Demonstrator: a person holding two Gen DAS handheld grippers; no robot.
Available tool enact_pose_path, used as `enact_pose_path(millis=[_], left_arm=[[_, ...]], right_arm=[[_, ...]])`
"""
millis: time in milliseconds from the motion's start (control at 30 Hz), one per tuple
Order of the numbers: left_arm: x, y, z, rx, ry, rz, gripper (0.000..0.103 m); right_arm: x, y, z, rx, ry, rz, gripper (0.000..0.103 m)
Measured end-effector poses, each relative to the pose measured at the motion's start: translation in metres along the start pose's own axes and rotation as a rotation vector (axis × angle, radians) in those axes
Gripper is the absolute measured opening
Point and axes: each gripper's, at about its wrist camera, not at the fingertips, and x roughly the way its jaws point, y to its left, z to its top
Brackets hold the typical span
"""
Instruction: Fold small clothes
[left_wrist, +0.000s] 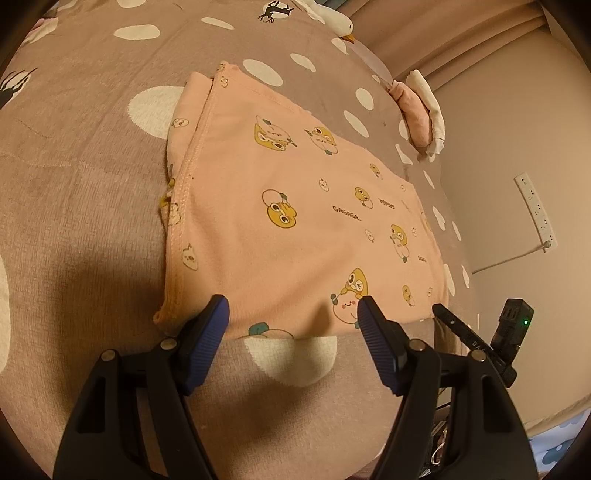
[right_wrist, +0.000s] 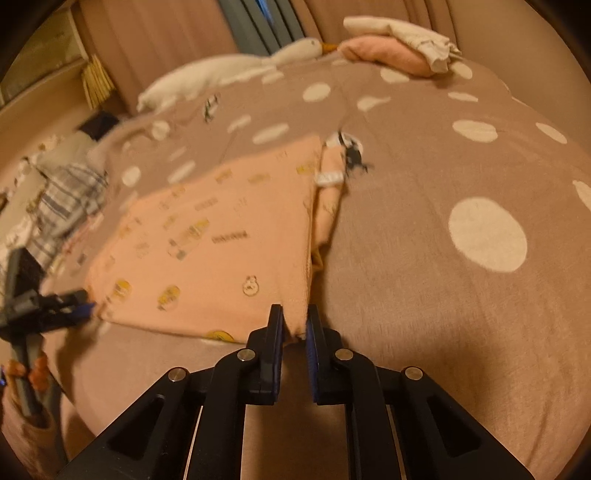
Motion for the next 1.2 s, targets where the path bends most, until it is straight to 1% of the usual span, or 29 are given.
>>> enact_pose_path(millis=[100,233,300,367,433,500,533,633,767,1067,1200], left_arm=[[-0.006,0.003,-0.001,-0.008,-0.004,-0.014,0.072],[-0.02,0.004,-0.006,-0.006,-0.019,-0.03,0.072],[-0.029,0.007,-0.009,-0.012,-0.034,-0.048,0.074],[-0.04,0.015,-0.012,-0.038,-0.055,-0.054,0.078],[-0.049,0.023,-0.014,-0.065,-0.075,-0.055,0.078],[-0.056,0.031,-0.015,-0.089,-0.09,-0.052,0.08],[-0.058,0.035,-0.015,-0.103,-0.096,-0.049,0.08],[-0.059,0.047,-0.016,-0.148,-0.099,-0.058,0.08],[-0.059,0.051,-0.016,-0.174,-0.102,-0.084,0.08],[-0.056,0.061,-0.004,-0.242,-0.085,-0.167,0.08],[-0.05,0.06,0.006,-0.246,-0.068,-0.168,0.08]], right_arm=[[-0.005,0.0,0.001,0.01,-0.015,-0.006,0.012],[-0.015,-0.008,0.002,0.057,-0.035,0.003,0.012],[-0.021,-0.009,0.003,0.066,-0.052,-0.009,0.017],[-0.027,-0.009,0.004,0.069,-0.074,-0.008,0.019],[-0.031,-0.007,0.006,0.07,-0.093,-0.002,0.021],[-0.031,-0.004,0.008,0.074,-0.105,0.014,0.029],[-0.03,-0.001,0.01,0.074,-0.106,0.03,0.031],[-0.025,0.014,0.012,0.048,-0.098,0.066,0.033],[-0.012,0.04,0.012,-0.007,-0.07,0.103,0.033],[0.011,0.081,0.008,-0.061,-0.012,0.19,0.033],[0.016,0.092,0.004,-0.072,0.005,0.21,0.033]])
